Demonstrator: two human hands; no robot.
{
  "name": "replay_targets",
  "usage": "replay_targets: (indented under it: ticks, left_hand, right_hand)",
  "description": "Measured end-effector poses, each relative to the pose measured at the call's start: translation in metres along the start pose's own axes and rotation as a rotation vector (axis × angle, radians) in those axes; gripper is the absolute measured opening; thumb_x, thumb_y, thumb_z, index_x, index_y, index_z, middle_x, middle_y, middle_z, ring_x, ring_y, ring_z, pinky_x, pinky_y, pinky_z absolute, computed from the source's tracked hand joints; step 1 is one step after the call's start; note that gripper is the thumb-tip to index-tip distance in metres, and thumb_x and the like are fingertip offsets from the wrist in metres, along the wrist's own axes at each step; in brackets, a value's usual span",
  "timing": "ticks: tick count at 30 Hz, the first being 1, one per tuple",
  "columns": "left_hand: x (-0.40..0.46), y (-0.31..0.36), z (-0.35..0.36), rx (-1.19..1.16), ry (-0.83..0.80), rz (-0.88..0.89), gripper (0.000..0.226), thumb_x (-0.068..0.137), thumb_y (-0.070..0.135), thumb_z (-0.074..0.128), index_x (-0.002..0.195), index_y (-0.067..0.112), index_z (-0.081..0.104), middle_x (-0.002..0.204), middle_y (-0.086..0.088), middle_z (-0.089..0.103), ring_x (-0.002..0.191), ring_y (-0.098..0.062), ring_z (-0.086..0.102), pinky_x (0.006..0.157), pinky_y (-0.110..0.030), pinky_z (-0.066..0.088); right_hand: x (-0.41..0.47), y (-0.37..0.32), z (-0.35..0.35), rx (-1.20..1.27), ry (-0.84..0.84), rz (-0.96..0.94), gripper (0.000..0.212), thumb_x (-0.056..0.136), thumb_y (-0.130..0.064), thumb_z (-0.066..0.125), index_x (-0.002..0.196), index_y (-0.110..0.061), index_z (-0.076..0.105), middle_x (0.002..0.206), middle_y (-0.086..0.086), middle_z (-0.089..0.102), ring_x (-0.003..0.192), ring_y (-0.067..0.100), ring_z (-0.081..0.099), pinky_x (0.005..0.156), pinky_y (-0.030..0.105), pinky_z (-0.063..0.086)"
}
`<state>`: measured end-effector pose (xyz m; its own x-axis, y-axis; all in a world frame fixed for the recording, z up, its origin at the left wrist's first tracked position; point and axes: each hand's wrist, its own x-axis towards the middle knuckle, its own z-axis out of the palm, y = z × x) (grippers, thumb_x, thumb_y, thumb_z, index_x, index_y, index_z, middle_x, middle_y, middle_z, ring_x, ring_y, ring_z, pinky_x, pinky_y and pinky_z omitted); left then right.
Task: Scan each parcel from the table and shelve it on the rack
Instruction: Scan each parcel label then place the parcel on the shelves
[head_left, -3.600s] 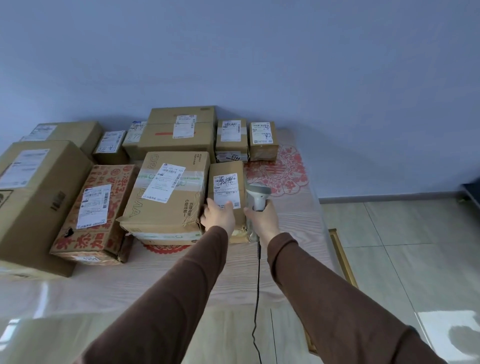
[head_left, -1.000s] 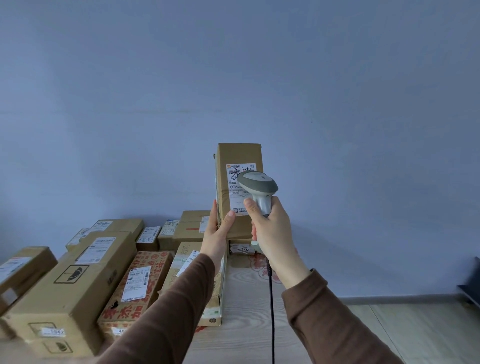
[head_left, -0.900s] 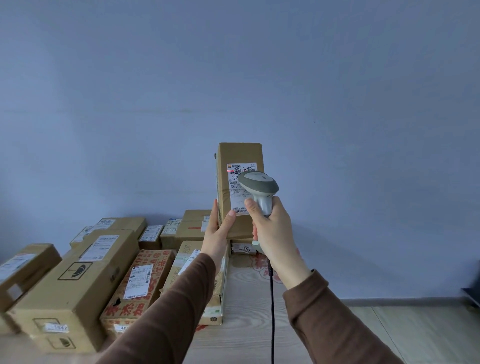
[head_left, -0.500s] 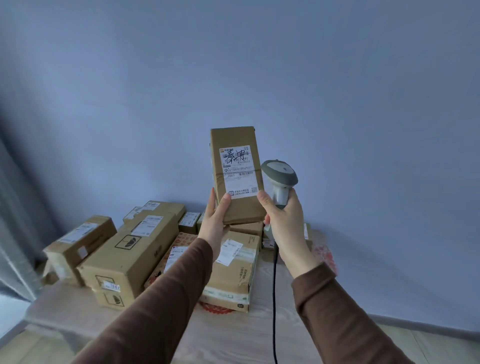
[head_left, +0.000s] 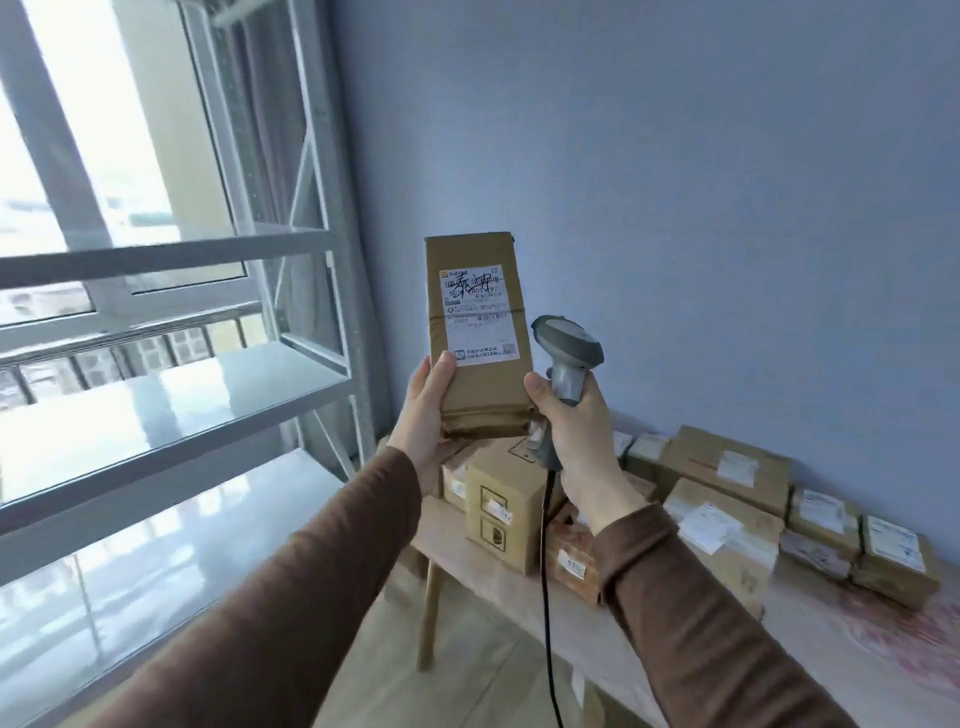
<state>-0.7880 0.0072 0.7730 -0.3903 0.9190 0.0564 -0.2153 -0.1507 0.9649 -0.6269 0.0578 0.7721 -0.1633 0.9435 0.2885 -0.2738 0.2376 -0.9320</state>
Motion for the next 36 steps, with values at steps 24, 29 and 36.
replay_targets:
  ticks: [24, 29, 36]
  left_hand:
    - [-0.129, 0.259, -0.537, 0.160, 0.578, 0.339, 0.049, 0.106, 0.039, 0.052, 0.150, 0.027, 0.035, 0.108, 0.003, 0.067, 0.094, -0.016, 0.065, 0.086, -0.033, 0.051]
    - [-0.117, 0.293, -0.604, 0.226, 0.644, 0.390, 0.044, 0.106, 0.036, 0.050, 0.147, 0.021, 0.042, 0.105, 0.008, 0.070, 0.092, -0.009, 0.066, 0.078, -0.025, 0.049]
    - [-0.116, 0.342, -0.693, 0.311, 0.723, 0.461, 0.044, 0.106, 0.047, 0.048, 0.141, 0.021, 0.047, 0.124, -0.001, 0.069, 0.113, -0.015, 0.066, 0.109, -0.038, 0.045]
  right_hand:
    - [-0.128, -0.012, 0.611, 0.258, -0.625, 0.003, 0.032, 0.095, -0.031, 0.072, 0.118, -0.013, 0.059, 0.089, 0.003, 0.065, 0.070, 0.013, 0.064, 0.059, 0.034, 0.049]
    - [-0.117, -0.003, 0.699, 0.285, -0.710, 0.007, 0.030, 0.094, -0.036, 0.073, 0.114, -0.017, 0.060, 0.095, 0.010, 0.061, 0.079, 0.026, 0.057, 0.066, 0.041, 0.049]
    - [-0.118, -0.001, 0.816, 0.354, -0.831, 0.019, 0.032, 0.095, -0.032, 0.072, 0.117, -0.012, 0.060, 0.089, 0.009, 0.058, 0.077, 0.024, 0.053, 0.059, 0.030, 0.048]
